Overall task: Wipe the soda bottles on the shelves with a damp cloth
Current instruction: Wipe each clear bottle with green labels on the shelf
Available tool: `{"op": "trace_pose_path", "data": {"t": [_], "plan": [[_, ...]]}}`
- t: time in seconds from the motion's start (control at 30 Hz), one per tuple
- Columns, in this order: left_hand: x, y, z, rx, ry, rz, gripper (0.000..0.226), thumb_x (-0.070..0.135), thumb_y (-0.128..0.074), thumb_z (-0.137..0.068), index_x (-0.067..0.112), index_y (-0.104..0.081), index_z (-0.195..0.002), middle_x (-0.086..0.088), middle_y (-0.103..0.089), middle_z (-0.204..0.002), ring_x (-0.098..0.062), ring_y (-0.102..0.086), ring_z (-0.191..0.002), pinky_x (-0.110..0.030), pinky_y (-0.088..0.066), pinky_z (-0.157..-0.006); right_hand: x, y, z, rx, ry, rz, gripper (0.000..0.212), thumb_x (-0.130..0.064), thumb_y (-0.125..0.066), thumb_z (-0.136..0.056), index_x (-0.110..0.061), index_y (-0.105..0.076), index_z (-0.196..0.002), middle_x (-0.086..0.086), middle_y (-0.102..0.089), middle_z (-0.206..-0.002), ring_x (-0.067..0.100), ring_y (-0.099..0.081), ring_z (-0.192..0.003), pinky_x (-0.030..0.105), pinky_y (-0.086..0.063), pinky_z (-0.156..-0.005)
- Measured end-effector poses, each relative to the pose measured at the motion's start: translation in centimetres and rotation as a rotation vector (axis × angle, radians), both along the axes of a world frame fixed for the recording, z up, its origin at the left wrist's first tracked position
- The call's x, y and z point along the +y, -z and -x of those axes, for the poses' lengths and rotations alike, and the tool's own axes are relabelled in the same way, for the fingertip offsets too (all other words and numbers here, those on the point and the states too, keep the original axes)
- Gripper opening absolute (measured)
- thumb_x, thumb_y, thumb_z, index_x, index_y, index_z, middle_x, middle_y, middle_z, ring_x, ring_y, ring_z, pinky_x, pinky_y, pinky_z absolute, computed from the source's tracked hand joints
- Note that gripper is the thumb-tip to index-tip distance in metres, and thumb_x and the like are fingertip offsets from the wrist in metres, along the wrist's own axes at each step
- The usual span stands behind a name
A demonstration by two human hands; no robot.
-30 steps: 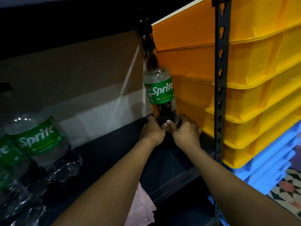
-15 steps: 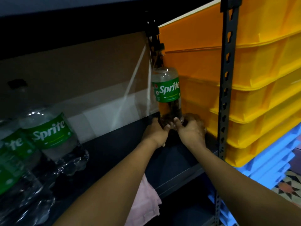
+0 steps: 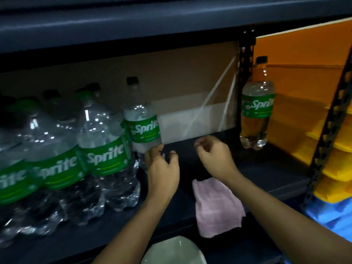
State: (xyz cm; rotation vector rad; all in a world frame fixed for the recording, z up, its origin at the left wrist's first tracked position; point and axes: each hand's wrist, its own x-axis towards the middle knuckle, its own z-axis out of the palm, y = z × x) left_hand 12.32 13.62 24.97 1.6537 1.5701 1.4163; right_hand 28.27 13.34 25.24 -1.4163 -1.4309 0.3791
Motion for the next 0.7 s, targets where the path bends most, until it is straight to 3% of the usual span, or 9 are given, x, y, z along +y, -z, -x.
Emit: {"op": "trace_pose_path", "data": {"t": [0.1,0.2,0.33,0.47,0.63,0.7], "plan": [[-0.2,0.8,2.0,0.049,-0.021,0.025,0.049,0.028,-0.061,-0.103,0.009,-0.049,-0.147,-0.013,-0.047,-0.15,-0.032,-0.049,-0.138,-0.041,-0.039,-0.114,1.8,-0.4,4.4,0.107,-0.104,0.097,0.009,-0.019,-0.068,-0.095,-0.024,-0.068,-0.103,-0.006,-0.069,-0.103,0.008,-0.065,-0.097,0.002,-0.042,-0.075],[0.1,1.3,3.1,0.06,0.023,0.129,0.071,0.036,-0.055,-0.106,0.009,-0.024,-0.165,-0.012,-0.023,-0.172,-0.029,-0.023,-0.158,-0.045,-0.022,-0.128,4.2,-0.1,7.5,0.17,-0.162,0.194,0.022,-0.021,-0.068,-0.096,-0.025,-0.063,-0.117,-0.004,-0.065,-0.114,0.013,-0.063,-0.109,0.015,-0.045,-0.084],[1.8,1.7,4.0,0.023,0.057,0.178,0.071,0.029,-0.045,-0.112,0.007,-0.007,-0.168,-0.014,-0.007,-0.176,-0.028,-0.009,-0.163,-0.042,-0.011,-0.131,6.7,0.2,9.5,0.231,-0.23,0.278,0.055,-0.02,-0.068,-0.097,-0.018,-0.046,-0.148,-0.008,-0.056,-0.129,0.005,-0.056,-0.108,0.013,-0.043,-0.079],[2.6,1.0,4.0,-0.105,0.067,0.23,0.082,0.043,-0.041,-0.105,0.015,0.003,-0.169,-0.007,0.004,-0.178,-0.019,0.0,-0.163,-0.04,-0.001,-0.132,8.0,0.1,9.5,0.272,-0.295,0.323,0.069,-0.02,-0.069,-0.091,-0.02,-0.04,-0.154,-0.002,-0.06,-0.141,0.006,-0.063,-0.113,0.019,-0.049,-0.09],[2.2,0.3,3.9,-0.172,0.047,0.207,0.098,0.048,-0.037,-0.082,0.019,-0.005,-0.17,-0.004,-0.006,-0.177,-0.019,-0.009,-0.162,-0.035,-0.007,-0.131,8.1,-0.1,9.4,0.321,-0.355,0.302,0.055,-0.014,-0.07,-0.09,-0.025,-0.052,-0.14,-0.007,-0.067,-0.125,0.003,-0.067,-0.105,0.017,-0.052,-0.083],[2.0,0.3,4.0,-0.197,0.041,0.226,0.098,0.049,-0.041,-0.079,0.02,-0.013,-0.169,-0.007,-0.018,-0.175,-0.024,-0.02,-0.159,-0.042,-0.015,-0.131,7.4,0.0,9.2,0.354,-0.33,0.302,0.054,-0.015,-0.071,-0.09,-0.024,-0.05,-0.139,-0.007,-0.067,-0.121,0.002,-0.066,-0.101,0.015,-0.051,-0.078]]}}
